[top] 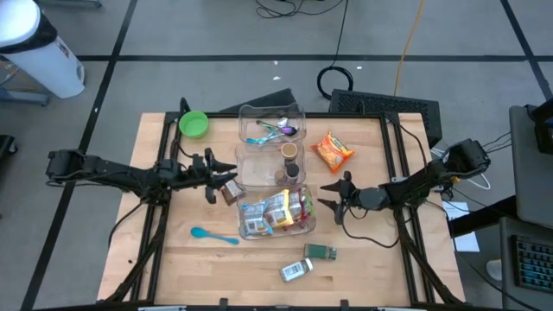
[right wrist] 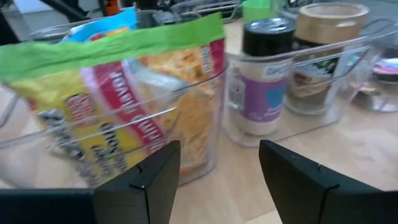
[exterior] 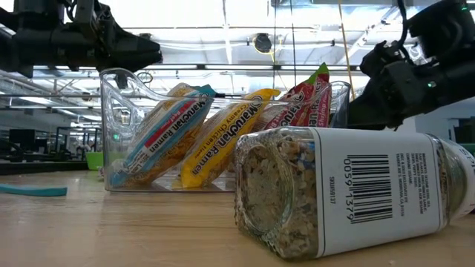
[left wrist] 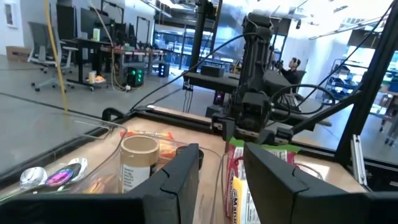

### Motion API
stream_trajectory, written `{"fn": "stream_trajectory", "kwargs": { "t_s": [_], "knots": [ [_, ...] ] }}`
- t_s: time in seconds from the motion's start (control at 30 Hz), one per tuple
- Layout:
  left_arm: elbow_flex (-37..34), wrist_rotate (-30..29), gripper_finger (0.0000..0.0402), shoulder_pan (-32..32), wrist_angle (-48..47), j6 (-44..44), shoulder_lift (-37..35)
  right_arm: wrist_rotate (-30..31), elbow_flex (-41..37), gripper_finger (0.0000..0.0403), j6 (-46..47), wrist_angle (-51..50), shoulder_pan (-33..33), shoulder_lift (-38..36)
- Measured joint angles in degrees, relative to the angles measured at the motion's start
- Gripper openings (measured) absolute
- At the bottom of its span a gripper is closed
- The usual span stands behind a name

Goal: Pick & Place Food Item
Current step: Put the orange seasoning packet into the middle transparent bin

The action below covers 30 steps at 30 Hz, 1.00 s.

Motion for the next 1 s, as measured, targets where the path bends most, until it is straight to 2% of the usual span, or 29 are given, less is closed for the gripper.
{"fn": "stream_trajectory", "kwargs": {
  "t_s": [0.33,0.6,1.0],
  "knots": [
    [0.0,0.02,0.0136,0.0,0.07,-0.01,0.0,-0.16,0.0,0.0212,-2.01,0.85,-4.85,0.0],
    [0.0,0.02,0.0136,0.0,0.05,-0.02,0.0,-0.22,0.0,0.0212,-6.49,0.86,-4.74,0.0],
    [0.0,0.04,0.0136,0.0,0.04,-0.05,0.0,-0.42,0.0,0.0212,-4.62,0.84,-4.74,0.0]
  ]
}}
